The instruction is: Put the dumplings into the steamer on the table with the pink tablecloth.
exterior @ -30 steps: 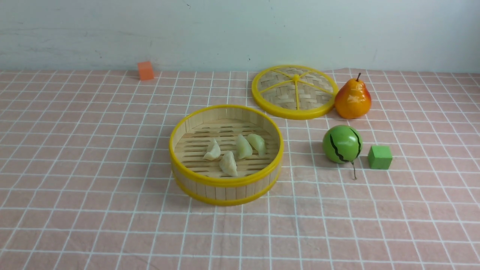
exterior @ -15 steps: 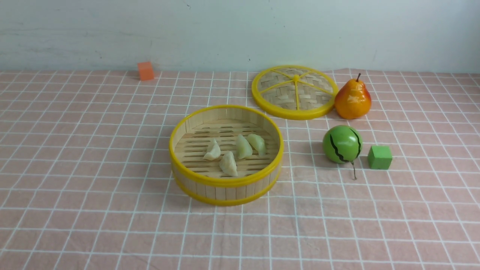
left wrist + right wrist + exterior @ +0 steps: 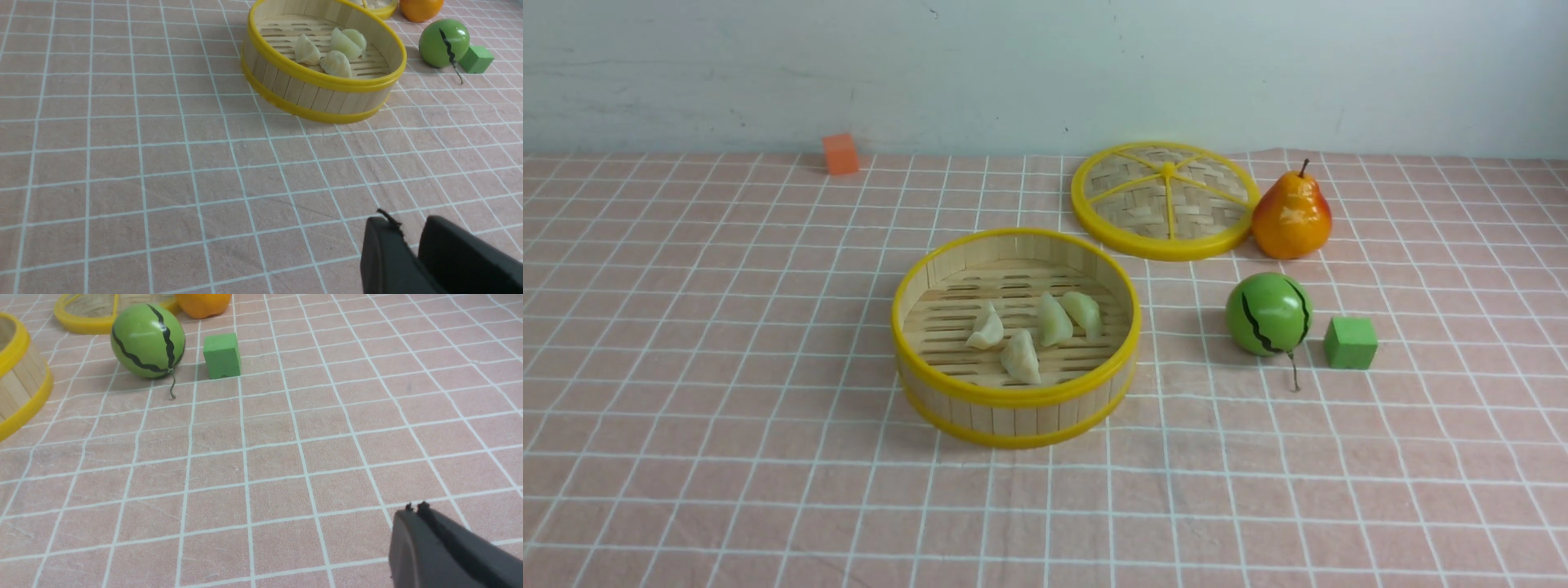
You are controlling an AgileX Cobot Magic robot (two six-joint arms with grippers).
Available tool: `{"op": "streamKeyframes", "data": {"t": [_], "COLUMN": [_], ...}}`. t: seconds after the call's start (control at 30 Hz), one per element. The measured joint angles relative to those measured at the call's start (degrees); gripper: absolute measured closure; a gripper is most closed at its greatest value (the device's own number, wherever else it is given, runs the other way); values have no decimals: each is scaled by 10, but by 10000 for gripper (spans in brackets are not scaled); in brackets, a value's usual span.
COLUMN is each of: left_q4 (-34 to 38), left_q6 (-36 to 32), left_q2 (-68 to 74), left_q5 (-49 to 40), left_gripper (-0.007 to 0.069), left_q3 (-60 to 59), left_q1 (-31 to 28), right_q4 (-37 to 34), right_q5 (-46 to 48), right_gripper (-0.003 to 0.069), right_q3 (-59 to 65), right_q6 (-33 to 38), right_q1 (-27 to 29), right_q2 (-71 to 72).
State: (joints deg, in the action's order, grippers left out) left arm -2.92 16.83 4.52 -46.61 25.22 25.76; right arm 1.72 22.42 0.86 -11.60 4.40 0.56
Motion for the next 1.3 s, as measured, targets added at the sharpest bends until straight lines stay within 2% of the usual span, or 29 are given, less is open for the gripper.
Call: {"op": "streamKeyframes", "data": {"t": [0.9, 1.03, 1.13, 1.17, 1.2, 1.3], "left_q4": [-14, -22, -27, -27, -26, -14], "left_q6": [0, 0, -4, -5, -15, -30], "left_q2": [0, 0, -1, -1, -7, -22], "left_q5": [8, 76, 180, 187, 254, 353], "left_gripper": [478, 516, 616, 622, 638, 638], "left_q3": [-3, -19, -59, -63, -98, -162], "left_q1": [0, -16, -69, -73, -108, -160], "right_q4": [0, 0, 0, 0, 0, 0], "right_q5": [0, 0, 0, 0, 0, 0], "right_gripper": [656, 652, 648, 648, 645, 641], "right_q3": [0, 0, 0, 0, 0, 0], "right_q6": [-2, -2, -2, -2, -2, -2], "right_q1": [0, 0, 0, 0, 0, 0], "right_q2": [0, 0, 0, 0, 0, 0]}}
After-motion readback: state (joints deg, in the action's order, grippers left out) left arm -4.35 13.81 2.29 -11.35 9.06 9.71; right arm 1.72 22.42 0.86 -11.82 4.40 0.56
